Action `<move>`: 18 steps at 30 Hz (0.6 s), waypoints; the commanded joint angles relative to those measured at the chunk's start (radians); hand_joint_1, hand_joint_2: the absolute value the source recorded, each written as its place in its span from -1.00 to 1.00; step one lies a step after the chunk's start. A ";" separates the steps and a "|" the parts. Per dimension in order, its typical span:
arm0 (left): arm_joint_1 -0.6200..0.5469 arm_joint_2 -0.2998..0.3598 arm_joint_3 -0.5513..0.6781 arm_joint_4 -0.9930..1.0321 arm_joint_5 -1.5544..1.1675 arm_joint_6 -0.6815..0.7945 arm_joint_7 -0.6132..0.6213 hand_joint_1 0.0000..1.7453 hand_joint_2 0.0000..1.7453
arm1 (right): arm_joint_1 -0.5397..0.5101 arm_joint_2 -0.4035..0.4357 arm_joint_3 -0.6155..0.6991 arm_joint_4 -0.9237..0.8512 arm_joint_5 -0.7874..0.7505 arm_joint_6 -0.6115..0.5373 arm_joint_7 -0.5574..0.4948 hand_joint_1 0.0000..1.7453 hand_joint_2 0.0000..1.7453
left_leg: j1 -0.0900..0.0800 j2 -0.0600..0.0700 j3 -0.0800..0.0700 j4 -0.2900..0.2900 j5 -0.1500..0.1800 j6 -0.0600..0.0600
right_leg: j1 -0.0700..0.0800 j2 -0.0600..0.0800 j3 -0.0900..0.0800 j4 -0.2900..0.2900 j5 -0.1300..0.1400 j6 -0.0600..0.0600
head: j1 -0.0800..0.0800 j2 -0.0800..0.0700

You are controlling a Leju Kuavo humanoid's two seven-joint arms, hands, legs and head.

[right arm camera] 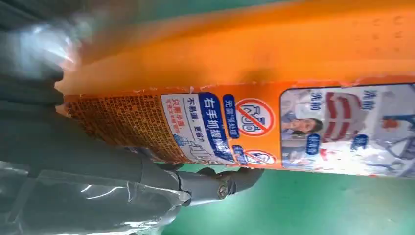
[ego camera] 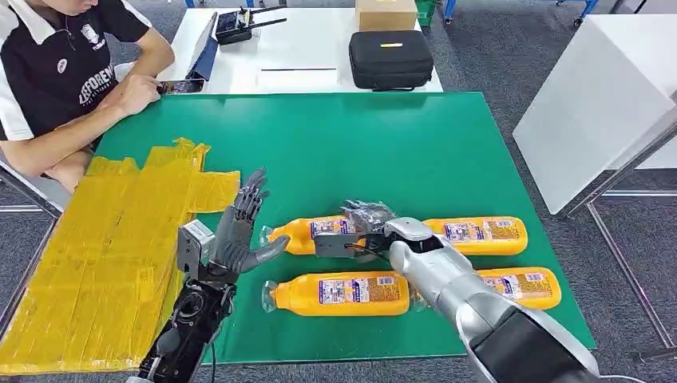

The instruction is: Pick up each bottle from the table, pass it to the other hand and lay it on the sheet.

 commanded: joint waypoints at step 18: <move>0.006 0.024 0.005 -0.023 -0.016 0.023 -0.007 -1.00 1.00 | 0.017 0.017 -0.177 -0.024 -0.132 -0.356 -0.112 1.00 1.00 | 0.001 0.001 0.002 0.001 -0.001 -0.003 | 0.002 -0.001 0.002 0.000 -0.001 -0.003 | 0.000 0.000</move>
